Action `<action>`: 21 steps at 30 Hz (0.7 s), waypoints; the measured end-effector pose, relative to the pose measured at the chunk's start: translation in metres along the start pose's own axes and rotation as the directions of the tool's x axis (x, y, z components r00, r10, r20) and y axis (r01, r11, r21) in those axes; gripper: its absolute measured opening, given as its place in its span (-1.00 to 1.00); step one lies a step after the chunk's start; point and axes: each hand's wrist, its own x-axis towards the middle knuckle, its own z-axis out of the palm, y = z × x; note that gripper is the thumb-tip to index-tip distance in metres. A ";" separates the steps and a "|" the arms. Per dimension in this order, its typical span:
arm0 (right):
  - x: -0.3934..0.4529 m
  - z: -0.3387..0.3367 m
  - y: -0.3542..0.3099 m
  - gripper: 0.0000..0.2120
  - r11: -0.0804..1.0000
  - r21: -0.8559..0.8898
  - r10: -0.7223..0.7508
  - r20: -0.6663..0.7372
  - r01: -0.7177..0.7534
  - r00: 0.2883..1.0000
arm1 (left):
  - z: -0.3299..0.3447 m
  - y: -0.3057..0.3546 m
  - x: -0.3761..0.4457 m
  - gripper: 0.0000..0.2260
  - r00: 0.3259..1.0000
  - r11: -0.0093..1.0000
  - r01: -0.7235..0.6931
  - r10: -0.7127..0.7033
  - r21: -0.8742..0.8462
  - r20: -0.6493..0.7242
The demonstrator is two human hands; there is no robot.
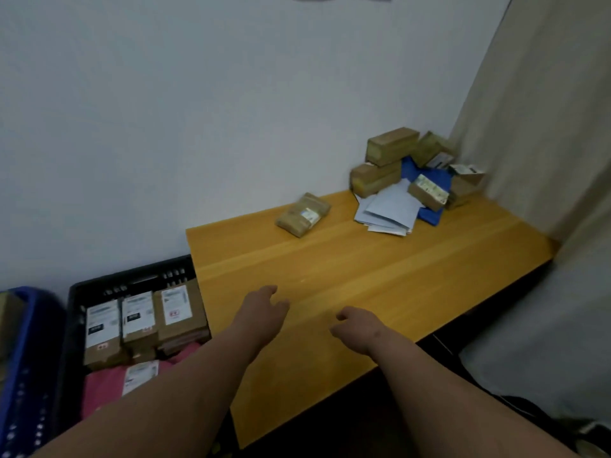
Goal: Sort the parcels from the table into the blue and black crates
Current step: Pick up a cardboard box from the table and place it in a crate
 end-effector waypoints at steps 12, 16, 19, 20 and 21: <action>0.093 -0.045 0.026 -0.52 0.988 0.146 0.039 0.093 -0.053 0.995 | 0.035 0.037 0.117 -0.52 0.993 0.993 0.116 -0.116 0.016 -0.003; 0.136 -0.078 0.020 -0.52 0.990 0.128 0.049 0.083 -0.059 0.995 | 0.036 0.050 0.166 -0.51 0.990 0.990 0.142 -0.142 -0.001 0.005; 0.170 -0.092 0.011 -0.55 0.986 0.158 0.039 0.054 -0.047 0.998 | 0.030 0.059 0.199 -0.51 0.990 0.989 0.143 -0.142 0.026 -0.021; 0.181 -0.092 0.008 -0.56 0.983 0.179 0.041 0.059 -0.051 0.997 | 0.028 0.061 0.208 -0.50 0.989 0.988 0.150 -0.149 0.037 -0.026; 0.191 -0.091 0.005 -0.57 0.979 0.194 0.041 0.072 -0.055 0.997 | 0.026 0.063 0.217 -0.50 0.987 0.987 0.155 -0.154 0.042 -0.033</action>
